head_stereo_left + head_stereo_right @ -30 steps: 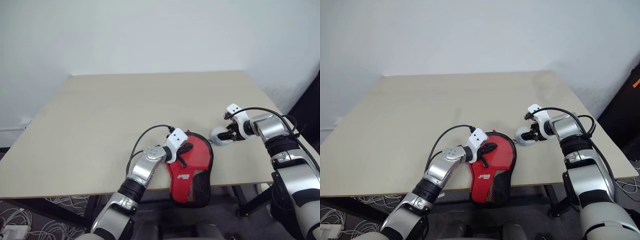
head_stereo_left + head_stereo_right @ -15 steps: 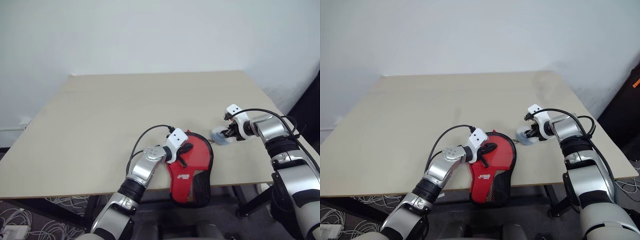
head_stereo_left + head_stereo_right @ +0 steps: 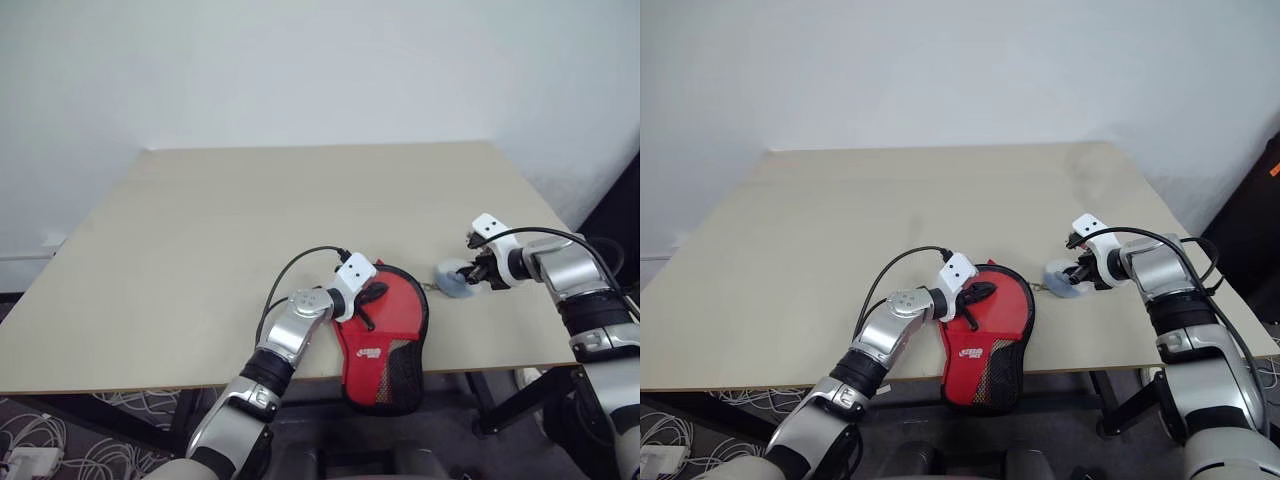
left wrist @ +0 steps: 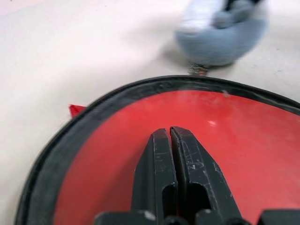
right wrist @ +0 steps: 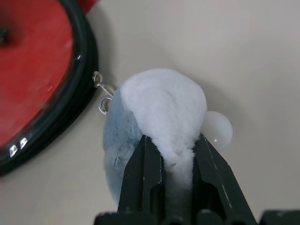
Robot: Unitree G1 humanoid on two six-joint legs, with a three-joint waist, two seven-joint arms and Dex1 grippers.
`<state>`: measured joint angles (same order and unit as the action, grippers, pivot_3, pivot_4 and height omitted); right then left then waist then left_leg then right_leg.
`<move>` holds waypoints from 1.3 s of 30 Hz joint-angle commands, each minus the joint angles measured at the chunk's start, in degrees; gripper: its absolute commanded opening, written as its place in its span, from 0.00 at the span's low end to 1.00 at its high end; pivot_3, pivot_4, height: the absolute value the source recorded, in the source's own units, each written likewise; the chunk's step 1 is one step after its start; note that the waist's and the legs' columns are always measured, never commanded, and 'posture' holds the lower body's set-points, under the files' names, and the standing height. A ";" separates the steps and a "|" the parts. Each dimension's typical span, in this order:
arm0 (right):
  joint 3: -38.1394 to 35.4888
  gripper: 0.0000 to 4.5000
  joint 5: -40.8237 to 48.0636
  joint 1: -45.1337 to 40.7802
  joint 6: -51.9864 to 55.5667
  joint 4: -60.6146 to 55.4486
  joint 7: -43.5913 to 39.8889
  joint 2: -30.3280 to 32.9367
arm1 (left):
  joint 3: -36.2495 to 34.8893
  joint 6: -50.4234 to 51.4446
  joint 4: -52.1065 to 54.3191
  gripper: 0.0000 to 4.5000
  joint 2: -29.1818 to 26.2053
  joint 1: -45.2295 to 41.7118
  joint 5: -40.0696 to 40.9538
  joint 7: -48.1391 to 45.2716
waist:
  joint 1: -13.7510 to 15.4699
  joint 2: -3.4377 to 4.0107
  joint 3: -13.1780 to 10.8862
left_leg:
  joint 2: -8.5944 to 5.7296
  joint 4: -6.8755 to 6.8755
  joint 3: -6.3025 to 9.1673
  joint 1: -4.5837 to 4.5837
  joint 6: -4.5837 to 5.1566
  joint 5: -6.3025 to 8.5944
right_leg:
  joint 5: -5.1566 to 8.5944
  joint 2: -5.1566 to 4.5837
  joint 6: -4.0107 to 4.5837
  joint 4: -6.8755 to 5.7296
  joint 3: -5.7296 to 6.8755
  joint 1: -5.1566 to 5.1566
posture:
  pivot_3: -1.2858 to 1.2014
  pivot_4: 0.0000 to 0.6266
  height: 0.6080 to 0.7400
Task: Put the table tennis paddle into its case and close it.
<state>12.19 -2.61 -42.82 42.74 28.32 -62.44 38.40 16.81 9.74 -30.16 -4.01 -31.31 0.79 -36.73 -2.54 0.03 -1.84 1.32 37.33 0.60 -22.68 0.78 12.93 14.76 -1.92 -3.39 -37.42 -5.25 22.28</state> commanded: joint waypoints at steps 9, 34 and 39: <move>-3.19 0.04 7.01 7.40 6.23 -22.11 -3.53 9.51 | -0.13 -4.69 -11.94 0.00 0.07 -3.32 -1.94 -0.45 | 0.07 -0.03 -0.02 | -0.01 -0.01 0.02 -0.03 0.01 0.01 | 0.03 0.00 -0.04 0.06 0.00 0.00 | 0.52 0.00 1.00; -4.35 0.04 19.86 22.64 -0.16 -44.52 -13.72 24.25 | 0.46 -7.68 -14.96 0.00 1.53 -4.30 -3.26 -1.40 | 1.31 -0.13 -0.07 | 0.00 0.02 0.00 -0.03 0.12 0.11 | 0.09 -0.01 0.05 0.52 -0.01 -0.04 | 0.52 0.00 1.00; -3.56 0.04 19.69 27.37 -4.50 -47.43 -16.00 28.08 | 0.42 -7.46 -14.53 0.00 1.19 -3.82 -3.53 -1.78 | 1.32 -0.15 -0.08 | 0.00 0.02 0.02 -0.04 0.12 0.11 | 0.10 -0.01 0.05 0.54 0.01 -0.04 | 0.52 0.00 1.00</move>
<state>9.49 16.82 -16.19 39.93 -17.02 -76.42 64.63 16.56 0.86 -42.13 -2.14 -36.77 -1.19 -38.36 -1.22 -0.11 -1.93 1.32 37.33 0.61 -22.72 0.90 13.05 14.85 -1.94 -3.34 -36.88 -5.25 22.25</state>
